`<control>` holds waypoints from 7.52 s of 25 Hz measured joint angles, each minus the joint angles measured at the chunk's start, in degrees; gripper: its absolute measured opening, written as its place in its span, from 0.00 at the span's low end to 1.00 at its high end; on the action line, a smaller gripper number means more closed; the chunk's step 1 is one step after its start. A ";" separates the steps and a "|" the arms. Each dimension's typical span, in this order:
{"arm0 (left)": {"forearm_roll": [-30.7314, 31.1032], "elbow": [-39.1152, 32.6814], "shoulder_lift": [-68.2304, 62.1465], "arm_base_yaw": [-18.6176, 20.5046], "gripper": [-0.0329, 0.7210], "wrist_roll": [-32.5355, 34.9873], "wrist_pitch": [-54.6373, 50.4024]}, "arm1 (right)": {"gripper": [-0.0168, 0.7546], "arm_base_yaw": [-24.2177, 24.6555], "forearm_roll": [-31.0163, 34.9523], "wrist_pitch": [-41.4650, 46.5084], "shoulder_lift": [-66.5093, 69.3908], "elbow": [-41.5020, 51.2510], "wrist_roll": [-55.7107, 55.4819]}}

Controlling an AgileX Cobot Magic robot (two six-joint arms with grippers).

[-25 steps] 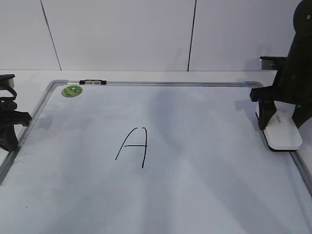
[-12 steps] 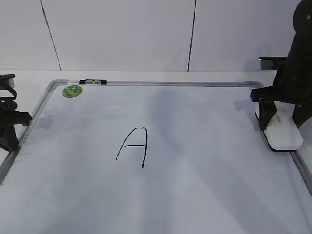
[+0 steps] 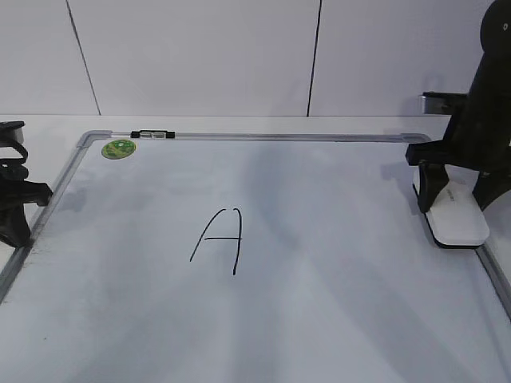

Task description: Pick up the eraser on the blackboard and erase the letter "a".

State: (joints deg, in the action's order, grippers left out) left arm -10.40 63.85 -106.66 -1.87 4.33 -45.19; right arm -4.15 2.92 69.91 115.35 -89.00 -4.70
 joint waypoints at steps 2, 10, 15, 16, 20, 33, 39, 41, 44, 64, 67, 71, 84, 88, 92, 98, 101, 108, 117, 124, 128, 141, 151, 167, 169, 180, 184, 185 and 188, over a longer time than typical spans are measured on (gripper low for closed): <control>-0.09 0.00 0.00 0.00 0.05 0.00 0.00 | 0.76 0.00 0.13 0.00 0.00 0.00 0.00; -0.22 0.00 0.00 0.00 0.06 0.00 0.13 | 0.76 0.00 0.21 0.00 0.00 0.00 0.00; -0.36 0.00 0.00 0.00 0.06 0.00 0.22 | 0.78 0.00 0.61 0.00 0.00 0.00 0.46; -0.36 0.00 0.00 0.00 0.06 0.00 0.22 | 0.79 0.00 0.61 0.00 0.00 0.00 0.60; -0.48 0.00 0.00 0.00 0.06 0.00 0.36 | 0.81 0.00 0.61 0.00 0.00 0.00 1.48; -0.61 0.00 0.00 0.00 0.06 0.00 0.50 | 0.82 0.00 0.83 0.00 0.00 -0.86 1.86; -0.65 0.00 0.00 0.00 0.06 0.10 0.50 | 0.81 0.00 1.02 0.00 -1.14 -4.28 0.58; -0.65 0.00 0.00 0.00 0.07 0.10 0.50 | 0.80 0.00 1.17 0.00 -2.26 -4.91 0.47; -0.65 0.00 0.00 0.00 0.07 0.10 0.50 | 0.80 0.00 1.56 0.00 -3.60 -5.27 0.47; -1.36 -0.35 14.43 0.00 0.49 0.10 -2.63 | 0.79 0.00 5.34 0.33 -11.67 -5.26 0.34; -1.36 -0.35 21.73 0.00 0.49 0.10 -3.80 | 0.79 0.00 6.13 0.42 -15.58 -5.26 0.31; -1.36 -0.44 31.48 0.00 0.49 0.10 -5.73 | 0.79 0.00 6.98 0.90 -21.41 -5.26 0.31; -2.11 -0.56 50.48 -0.12 0.49 0.10 -22.49 | 0.79 -2.28 10.79 1.59 -36.28 -0.21 2.94; -2.56 -0.56 54.51 -3.25 0.49 0.10 -23.73 | 0.79 -4.75 10.67 1.68 -42.11 4.99 3.05; -2.70 -0.56 58.89 -7.34 0.49 -1.05 -26.11 | 0.79 -6.78 9.78 1.68 -50.02 11.37 3.05; -1.83 -0.56 67.79 -11.88 0.49 -2.69 -27.22 | 0.79 -8.48 9.40 1.93 -62.32 21.02 2.01; -1.72 -0.56 72.37 -12.56 0.49 -3.22 -27.47 | 0.79 -8.48 8.82 2.04 -68.46 25.64 1.72; -1.52 -0.56 80.77 -12.56 0.49 -4.33 -28.15 | 0.79 -8.48 8.46 2.56 -82.84 33.70 1.51; -1.87 -3.37 86.06 -12.56 0.49 -4.33 -28.24 | 0.79 -8.48 4.21 2.93 -96.86 38.02 1.51; -2.51 -14.77 91.83 -12.56 0.49 -4.33 -28.24 | 0.79 -8.48 -0.57 3.02 -103.20 43.50 1.51; -1.82 -20.38 94.72 -12.56 0.49 -4.33 -28.24 | 0.79 -8.48 -2.06 3.02 -104.97 49.28 1.51; 3.10 -31.71 101.53 -12.56 0.48 -2.83 -28.24 | 0.79 -8.52 -2.43 1.45 -108.30 58.07 3.57; 5.31 -32.62 101.65 -12.56 0.48 -1.26 -23.73 | 0.79 -8.52 -2.92 -3.47 -108.30 60.41 5.09; 5.68 -34.76 101.65 -12.56 0.47 0.43 -18.36 | 0.79 -8.52 -2.92 -4.07 -108.30 60.41 5.23; 5.68 -34.76 101.65 -12.56 0.45 0.43 -18.36 | 0.79 -8.52 -2.92 -4.07 -108.30 60.41 5.23; 5.78 -34.76 103.39 -12.56 0.42 0.43 -18.26 | 0.79 -8.52 -2.92 -4.19 -113.82 60.41 5.36; 5.78 -34.76 106.01 -12.60 0.42 0.43 -18.26 | 0.79 -8.52 -2.92 -4.19 -116.24 60.41 5.36; 5.78 -34.76 106.01 -12.60 0.42 0.43 -18.26 | 0.79 -8.52 -2.92 -4.19 -116.24 60.41 5.36; 5.78 -34.76 106.05 -12.60 0.41 0.43 -18.26 | 0.79 -8.52 -2.92 -4.19 -116.29 60.41 5.36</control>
State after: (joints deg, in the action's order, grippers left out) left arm -4.62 29.09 -0.61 -14.47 4.76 -63.45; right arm -12.67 0.00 65.72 -0.94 -28.59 0.66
